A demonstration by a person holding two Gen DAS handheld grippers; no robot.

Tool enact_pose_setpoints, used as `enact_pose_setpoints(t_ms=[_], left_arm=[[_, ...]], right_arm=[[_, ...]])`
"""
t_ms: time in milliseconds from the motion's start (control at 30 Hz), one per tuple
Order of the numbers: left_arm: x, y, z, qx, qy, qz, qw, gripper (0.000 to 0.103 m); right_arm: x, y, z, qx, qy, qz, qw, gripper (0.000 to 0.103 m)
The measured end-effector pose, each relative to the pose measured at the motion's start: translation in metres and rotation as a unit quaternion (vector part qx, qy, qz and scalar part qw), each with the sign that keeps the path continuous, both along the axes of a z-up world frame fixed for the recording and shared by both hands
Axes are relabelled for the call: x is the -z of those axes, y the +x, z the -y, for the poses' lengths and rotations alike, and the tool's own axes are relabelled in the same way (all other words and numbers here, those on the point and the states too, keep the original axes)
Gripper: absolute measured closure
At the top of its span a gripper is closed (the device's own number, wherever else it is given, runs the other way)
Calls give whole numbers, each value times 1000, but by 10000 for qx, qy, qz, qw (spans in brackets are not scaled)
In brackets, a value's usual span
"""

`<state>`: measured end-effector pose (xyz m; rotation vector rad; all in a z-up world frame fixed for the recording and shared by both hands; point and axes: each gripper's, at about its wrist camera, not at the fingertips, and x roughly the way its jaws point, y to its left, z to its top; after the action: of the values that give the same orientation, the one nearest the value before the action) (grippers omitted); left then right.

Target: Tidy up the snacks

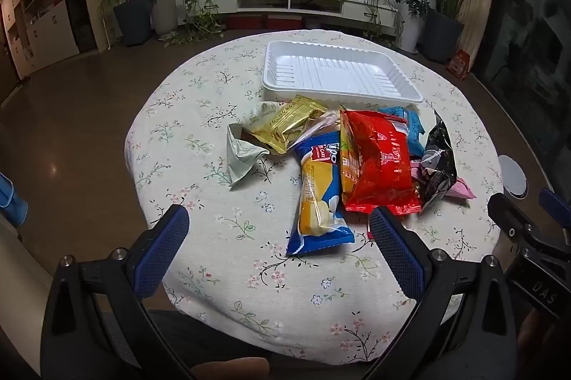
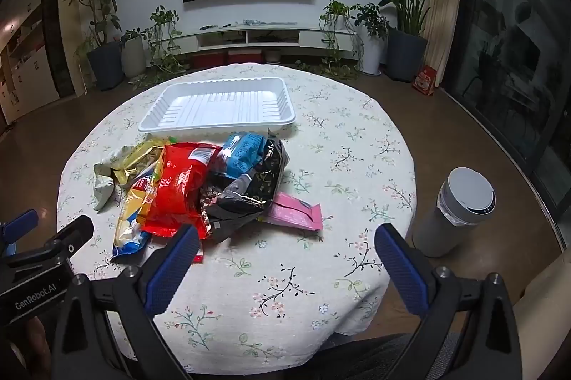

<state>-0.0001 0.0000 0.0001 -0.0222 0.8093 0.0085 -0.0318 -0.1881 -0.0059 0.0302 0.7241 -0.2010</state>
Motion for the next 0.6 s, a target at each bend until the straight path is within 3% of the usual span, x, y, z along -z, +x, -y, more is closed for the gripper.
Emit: enact_pose_setpoints(t_ms=[600], left_arm=[[3, 2, 1, -14, -73, -56, 10000, 1]], right_arm=[[1, 0, 0, 4, -20, -12, 10000, 2]])
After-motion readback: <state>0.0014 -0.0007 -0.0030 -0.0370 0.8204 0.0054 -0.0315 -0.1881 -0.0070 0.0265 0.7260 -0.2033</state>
